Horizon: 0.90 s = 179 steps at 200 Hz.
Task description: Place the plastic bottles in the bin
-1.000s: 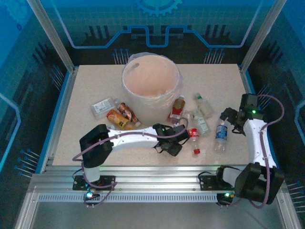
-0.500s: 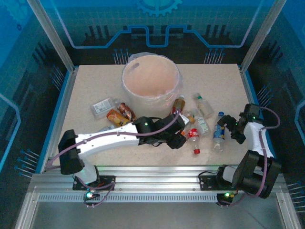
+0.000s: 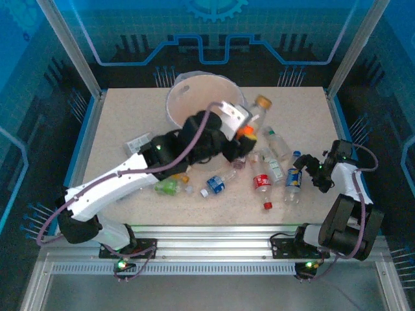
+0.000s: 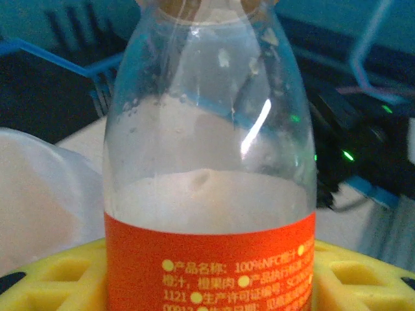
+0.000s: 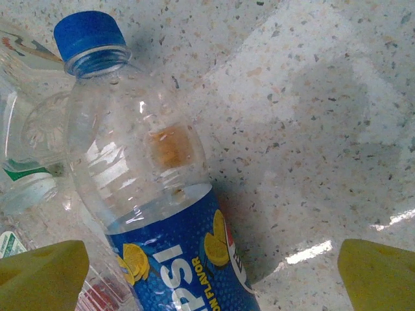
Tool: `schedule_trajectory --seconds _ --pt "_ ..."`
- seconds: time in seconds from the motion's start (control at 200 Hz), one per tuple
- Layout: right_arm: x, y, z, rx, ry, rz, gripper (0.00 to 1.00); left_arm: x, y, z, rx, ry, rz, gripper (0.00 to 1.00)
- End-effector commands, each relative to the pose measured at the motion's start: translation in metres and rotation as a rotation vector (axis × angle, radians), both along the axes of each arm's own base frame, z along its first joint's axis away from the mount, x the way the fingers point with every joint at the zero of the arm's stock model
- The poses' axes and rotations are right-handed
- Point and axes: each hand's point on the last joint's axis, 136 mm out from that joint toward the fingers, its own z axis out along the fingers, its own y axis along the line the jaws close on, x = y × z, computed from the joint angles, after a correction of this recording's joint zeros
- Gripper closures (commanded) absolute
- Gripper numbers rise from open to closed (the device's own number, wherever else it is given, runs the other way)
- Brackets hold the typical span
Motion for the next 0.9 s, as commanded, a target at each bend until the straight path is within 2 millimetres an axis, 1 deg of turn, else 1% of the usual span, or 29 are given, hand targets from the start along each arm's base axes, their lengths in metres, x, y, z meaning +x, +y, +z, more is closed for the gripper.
schedule_trajectory --seconds 0.0,0.05,0.125,0.245,0.405,0.5,0.6,0.89 --pt "0.002 0.004 -0.001 0.016 -0.015 0.025 0.0 0.033 0.024 0.041 -0.047 -0.123 0.09 0.49" --pt "0.002 0.004 -0.001 0.015 -0.015 0.027 0.0 0.048 0.033 0.041 -0.04 -0.127 0.124 0.49" --pt "0.004 0.004 -0.001 0.015 -0.015 0.032 0.0 0.074 0.047 0.036 -0.021 -0.126 0.177 0.49" --pt "0.007 0.004 -0.001 0.014 -0.007 0.038 0.0 0.111 0.068 0.016 0.029 -0.088 0.242 0.49" --pt "0.01 0.006 -0.001 0.01 0.001 0.044 0.0 0.144 0.09 -0.013 0.085 -0.025 0.284 0.48" --pt "0.011 0.007 0.0 0.007 0.003 0.048 0.0 0.158 0.101 -0.029 0.095 0.008 0.305 0.48" --pt "0.012 0.008 0.0 0.0 0.01 0.05 0.0 0.167 0.109 -0.048 0.1 0.056 0.31 0.47" --pt "0.014 0.011 0.0 -0.018 0.022 0.065 0.0 0.175 0.117 -0.106 0.151 0.171 0.3 0.45"
